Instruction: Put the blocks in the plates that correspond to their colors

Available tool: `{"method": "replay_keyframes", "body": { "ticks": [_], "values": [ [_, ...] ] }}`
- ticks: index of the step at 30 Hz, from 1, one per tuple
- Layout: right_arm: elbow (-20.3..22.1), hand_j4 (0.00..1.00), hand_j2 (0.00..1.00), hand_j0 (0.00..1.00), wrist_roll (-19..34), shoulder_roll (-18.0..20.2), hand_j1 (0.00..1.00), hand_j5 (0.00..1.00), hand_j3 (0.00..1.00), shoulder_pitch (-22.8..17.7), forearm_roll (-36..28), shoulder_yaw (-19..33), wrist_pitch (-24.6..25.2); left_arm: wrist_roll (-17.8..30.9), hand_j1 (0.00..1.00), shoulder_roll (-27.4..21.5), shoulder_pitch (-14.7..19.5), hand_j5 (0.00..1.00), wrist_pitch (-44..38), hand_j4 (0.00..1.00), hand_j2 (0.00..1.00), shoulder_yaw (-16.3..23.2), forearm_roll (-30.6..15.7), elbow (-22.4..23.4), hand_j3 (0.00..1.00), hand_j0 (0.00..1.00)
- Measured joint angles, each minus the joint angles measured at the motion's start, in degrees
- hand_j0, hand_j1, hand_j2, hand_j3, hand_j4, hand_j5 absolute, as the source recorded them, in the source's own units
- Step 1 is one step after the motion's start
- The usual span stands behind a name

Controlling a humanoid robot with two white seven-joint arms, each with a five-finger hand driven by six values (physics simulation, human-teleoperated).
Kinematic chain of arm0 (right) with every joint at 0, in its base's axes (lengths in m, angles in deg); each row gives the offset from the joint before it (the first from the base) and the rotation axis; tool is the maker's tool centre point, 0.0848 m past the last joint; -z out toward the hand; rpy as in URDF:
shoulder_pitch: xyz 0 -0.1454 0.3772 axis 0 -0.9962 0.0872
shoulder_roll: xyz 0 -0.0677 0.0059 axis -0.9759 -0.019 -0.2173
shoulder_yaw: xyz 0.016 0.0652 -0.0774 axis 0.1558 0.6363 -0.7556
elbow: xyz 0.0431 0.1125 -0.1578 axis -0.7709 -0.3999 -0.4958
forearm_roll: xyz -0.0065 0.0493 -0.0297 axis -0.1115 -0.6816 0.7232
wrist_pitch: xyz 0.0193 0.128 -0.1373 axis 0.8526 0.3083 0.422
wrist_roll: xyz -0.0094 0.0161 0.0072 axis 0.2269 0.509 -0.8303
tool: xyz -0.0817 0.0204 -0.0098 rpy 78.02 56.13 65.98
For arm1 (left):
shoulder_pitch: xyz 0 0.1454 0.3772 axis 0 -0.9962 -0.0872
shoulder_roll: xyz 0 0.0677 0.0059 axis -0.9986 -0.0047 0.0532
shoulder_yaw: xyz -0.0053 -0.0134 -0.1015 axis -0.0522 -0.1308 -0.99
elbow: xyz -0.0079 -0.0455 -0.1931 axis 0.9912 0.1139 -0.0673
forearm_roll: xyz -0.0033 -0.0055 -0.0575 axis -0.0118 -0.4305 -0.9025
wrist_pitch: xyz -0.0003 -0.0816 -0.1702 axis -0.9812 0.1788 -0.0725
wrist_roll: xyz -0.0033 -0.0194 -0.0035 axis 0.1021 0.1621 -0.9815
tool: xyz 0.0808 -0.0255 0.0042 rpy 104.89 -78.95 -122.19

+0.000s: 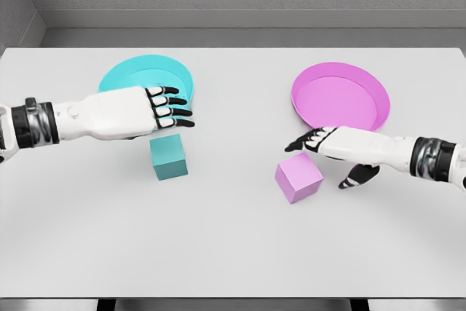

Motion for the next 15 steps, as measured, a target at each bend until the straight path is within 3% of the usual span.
{"method": "replay_keyframes", "body": {
  "ticks": [8,15],
  "values": [
    [0.0,1.0,1.0,1.0,0.42,-2.62,1.0,1.0,1.0,2.55,-0.07,-2.34,-0.42,4.59,1.0,1.24,2.64,1.0,0.02,1.0,1.0,3.75,2.38,0.0,1.0,1.0],
    [-0.08,1.0,1.0,1.0,0.37,-4.36,1.0,1.0,1.0,2.73,-0.13,-4.72,0.71,5.6,1.0,2.96,3.87,1.0,0.03,1.0,1.0,6.16,2.73,0.04,1.0,1.0]
  ]
}}
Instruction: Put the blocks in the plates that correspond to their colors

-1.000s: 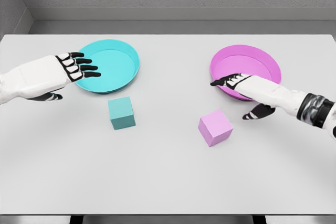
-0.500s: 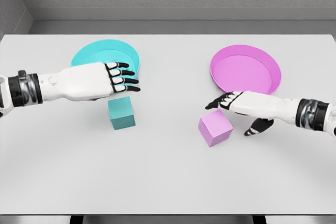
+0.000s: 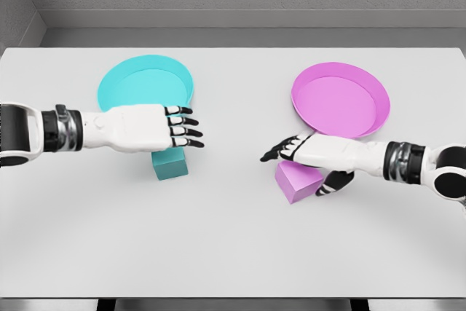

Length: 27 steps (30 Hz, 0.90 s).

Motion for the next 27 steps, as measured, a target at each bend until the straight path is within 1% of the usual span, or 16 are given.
{"method": "replay_keyframes", "body": {
  "ticks": [4,7,9,10,11,13,22,23,25,26,27],
  "values": [
    [-0.01,1.0,1.0,1.0,-0.05,-0.36,1.0,1.0,1.0,0.09,-0.02,-0.66,1.64,1.11,1.0,0.37,0.0,1.0,0.0,1.0,1.0,1.18,0.73,0.03,1.0,1.0],
    [-0.01,0.98,0.98,0.98,-0.19,-0.43,0.98,0.98,0.98,0.09,-0.04,-0.77,5.05,2.13,1.0,0.46,0.0,1.0,0.01,1.0,1.0,1.82,0.92,0.03,1.0,1.0],
    [-0.02,0.87,0.87,0.87,-0.25,-0.45,0.87,0.87,0.87,0.09,-0.03,-0.79,6.56,2.42,1.0,0.49,0.0,1.0,0.01,1.0,1.0,2.06,0.97,0.06,1.0,1.0],
    [-0.01,0.76,0.76,0.76,-0.24,-0.45,0.76,0.76,0.76,0.09,-0.06,-0.8,6.91,2.51,1.0,0.5,0.0,1.0,0.01,1.0,1.0,2.14,0.96,0.09,1.0,1.0],
    [-0.02,0.67,0.67,0.67,-0.21,-0.45,0.67,0.67,0.67,0.0,-0.05,-0.82,7.11,2.57,1.0,0.58,0.0,1.0,0.01,1.0,1.0,2.19,0.95,0.18,1.0,1.0],
    [-0.02,0.63,0.63,0.63,-0.13,-0.43,0.63,0.63,0.63,0.0,-0.04,-0.86,7.28,2.67,1.0,0.98,0.09,1.0,0.01,1.0,1.0,2.42,1.0,0.45,1.0,1.0],
    [0.03,0.63,0.63,0.63,-0.13,-0.39,0.63,0.63,0.63,0.09,-0.19,-0.78,7.37,4.44,1.0,2.69,1.23,1.0,0.01,1.0,1.0,3.57,1.33,2.58,1.0,1.0],
    [0.04,0.63,0.63,0.63,-0.09,-0.39,0.63,0.63,0.63,0.09,-0.18,-0.79,7.35,4.68,0.99,2.72,1.23,0.99,0.02,0.99,0.99,3.69,1.31,2.65,0.99,0.99],
    [0.02,0.63,0.63,0.63,0.03,-0.4,0.63,0.63,0.63,0.79,-0.03,-0.8,7.04,5.04,0.85,2.76,1.23,0.85,0.02,0.85,0.85,3.87,1.31,2.72,0.85,0.85],
    [0.02,0.63,0.63,0.63,0.06,-0.4,0.63,0.63,0.63,0.88,0.02,-0.79,6.91,5.21,0.71,2.77,1.23,0.71,0.02,0.71,0.71,3.93,1.32,2.73,0.71,0.71],
    [0.03,0.63,0.63,0.63,0.09,-0.4,0.63,0.63,0.63,1.23,0.06,-0.77,6.61,5.35,0.61,2.78,1.23,0.61,0.02,0.61,0.61,3.98,1.33,2.74,0.61,0.61]
  ]
}}
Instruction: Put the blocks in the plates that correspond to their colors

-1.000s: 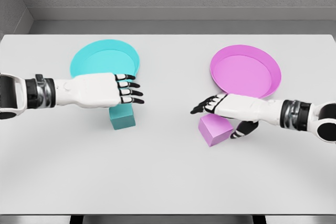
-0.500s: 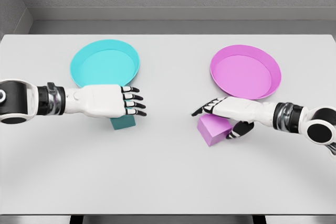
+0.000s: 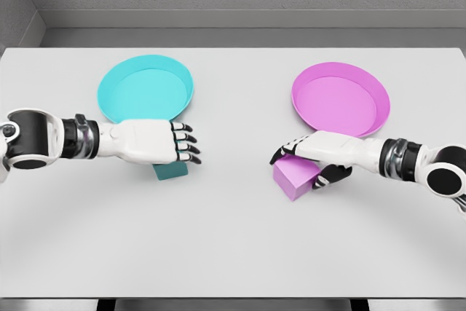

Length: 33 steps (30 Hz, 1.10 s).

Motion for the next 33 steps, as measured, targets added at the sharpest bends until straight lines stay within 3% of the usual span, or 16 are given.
{"method": "replay_keyframes", "body": {
  "ticks": [11,19,28,33],
  "values": [
    [0.04,0.61,0.61,0.61,0.08,-0.09,0.61,0.61,0.61,1.41,0.09,0.42,-2.41,-0.05,0.5,0.0,0.09,0.5,-0.15,0.5,0.5,0.37,1.03,0.11,0.5,0.5],
    [-0.03,0.62,0.62,0.62,0.08,-0.09,0.62,0.62,0.62,3.87,0.07,0.83,-2.29,-0.14,0.5,-0.43,1.67,0.5,0.0,0.5,0.5,-0.19,-5.45,-0.23,0.5,0.5],
    [-0.27,0.61,0.61,0.61,0.04,-0.03,0.61,0.61,0.61,3.78,-0.08,4.35,-1.57,-0.33,0.5,-0.69,0.97,0.5,0.02,0.5,0.5,-6.86,-9.86,3.72,0.5,0.5],
    [-0.82,0.61,0.61,0.61,0.01,-0.08,0.61,0.61,0.61,3.78,-0.02,5.93,3.41,-0.37,0.51,0.4,0.44,0.51,0.03,0.51,0.51,-11.4,-10.05,8.95,0.51,0.51]
  ]
}}
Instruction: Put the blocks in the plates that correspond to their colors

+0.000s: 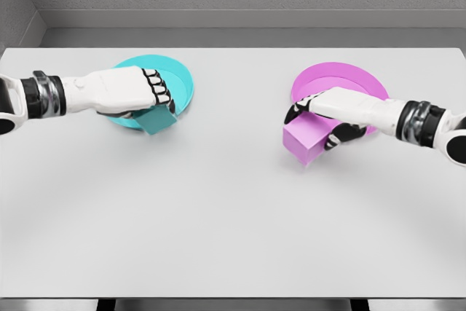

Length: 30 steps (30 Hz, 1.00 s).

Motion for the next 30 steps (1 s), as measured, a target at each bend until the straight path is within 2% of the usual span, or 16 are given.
{"method": "replay_keyframes", "body": {
  "ticks": [6,10,13,18,21,23,24,30],
  "values": [
    [-0.67,0.61,0.61,0.61,-0.11,-0.68,0.61,0.61,0.61,1.23,0.24,0.96,8.04,0.06,0.52,5.56,0.09,0.52,0.01,0.52,0.52,-5.75,0.3,11.61,0.52,0.52],
    [-1.26,0.61,0.61,0.61,-0.27,-1.35,0.61,0.61,0.61,2.55,0.21,1.18,12.5,0.32,0.53,9.69,0.7,0.53,0.03,0.53,0.53,-7.19,1.64,18.55,0.53,0.53],
    [-2.15,0.61,0.61,0.61,-0.33,-1.94,0.61,0.61,0.61,3.34,0.26,1.23,15.45,0.46,0.54,12.31,0.97,0.54,0.04,0.54,0.54,-7.54,3.77,22.24,0.54,0.54],
    [-4.89,0.58,0.58,0.58,-0.36,-3.24,0.58,0.58,0.58,4.66,0.28,1.23,17.47,0.57,0.57,15.15,1.32,0.57,0.03,0.57,0.57,-7.51,7.53,25.71,0.57,0.57],
    [-6.48,0.59,0.59,0.59,-0.4,-3.79,0.59,0.59,0.59,5.18,0.48,1.23,18.44,0.64,0.84,15.8,1.41,0.84,0.02,0.84,0.84,-7.49,8.68,26.54,0.84,0.84],
    [-8.14,0.59,0.59,0.59,-0.44,-4.48,0.59,0.59,0.59,6.42,0.64,1.23,18.72,0.65,0.91,15.96,1.49,0.91,0.01,0.91,0.91,-7.5,9.04,26.77,0.91,0.91],
    [-9.1,0.59,0.59,0.59,-0.45,-4.88,0.59,0.59,0.59,6.68,0.69,1.23,18.8,0.65,1.0,15.99,1.67,1.0,0.0,1.0,1.0,-7.5,9.15,26.84,1.0,1.0],
    [-14.71,0.59,0.59,0.59,-0.67,-6.52,0.59,0.59,0.59,7.73,1.72,1.22,19.05,0.64,1.0,15.62,1.76,1.0,-0.01,1.0,1.0,-7.56,9.31,26.74,1.0,1.0]
  ]
}}
